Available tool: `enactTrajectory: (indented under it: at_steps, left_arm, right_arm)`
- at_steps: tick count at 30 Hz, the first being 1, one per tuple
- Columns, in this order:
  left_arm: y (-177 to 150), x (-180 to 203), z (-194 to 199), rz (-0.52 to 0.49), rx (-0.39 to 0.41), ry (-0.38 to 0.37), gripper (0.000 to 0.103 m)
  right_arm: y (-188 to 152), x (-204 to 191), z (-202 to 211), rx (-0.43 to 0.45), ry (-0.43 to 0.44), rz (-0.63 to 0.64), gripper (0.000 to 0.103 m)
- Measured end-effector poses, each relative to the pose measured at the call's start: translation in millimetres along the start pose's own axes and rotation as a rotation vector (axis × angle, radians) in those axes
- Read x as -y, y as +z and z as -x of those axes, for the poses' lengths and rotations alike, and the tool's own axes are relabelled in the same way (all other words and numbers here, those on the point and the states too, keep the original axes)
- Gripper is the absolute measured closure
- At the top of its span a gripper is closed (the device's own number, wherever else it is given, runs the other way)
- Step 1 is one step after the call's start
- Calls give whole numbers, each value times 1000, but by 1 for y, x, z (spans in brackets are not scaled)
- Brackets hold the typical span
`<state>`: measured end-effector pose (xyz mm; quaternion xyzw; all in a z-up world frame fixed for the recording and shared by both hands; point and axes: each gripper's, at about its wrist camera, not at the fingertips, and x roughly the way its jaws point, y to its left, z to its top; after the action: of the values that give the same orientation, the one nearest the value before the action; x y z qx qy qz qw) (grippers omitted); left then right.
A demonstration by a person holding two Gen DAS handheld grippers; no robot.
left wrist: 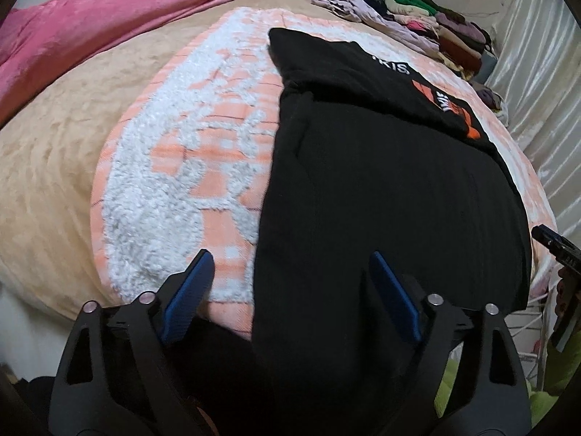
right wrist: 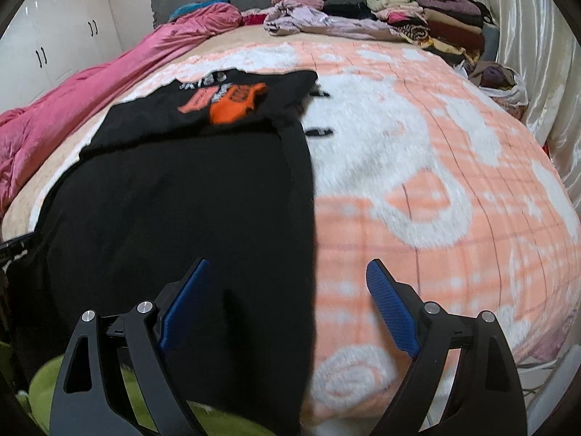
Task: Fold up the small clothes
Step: 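Move both open tools down to the black sweatshirt hem, then close both tools on the hem and lift it off the blanket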
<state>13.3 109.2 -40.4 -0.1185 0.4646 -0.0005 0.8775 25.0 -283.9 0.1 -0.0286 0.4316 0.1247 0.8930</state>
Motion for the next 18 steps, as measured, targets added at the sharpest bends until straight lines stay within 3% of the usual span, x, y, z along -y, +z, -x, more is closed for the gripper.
enactTrajectory:
  at_steps: [4,8,11,14,18]
  left_arm:
    - [-4,2,-2,1,-17,-15,24]
    - [-10,5,-4,-6,-39,-16,30]
    - [-14,5,-4,-8,-47,-20,30]
    - [-16,5,-4,-11,-50,-14,34]
    - [-18,6,-3,-17,-49,-4,38]
  right_arm:
    - [-14,7,1,-28,18,-19,17]
    - [-26,5,0,-72,60,-7,34]
    - [-35,2,-3,-98,79,7,38]
    - [-40,2,-6,-104,82,11,52]
    - [-42,5,-3,-92,134,4,80]
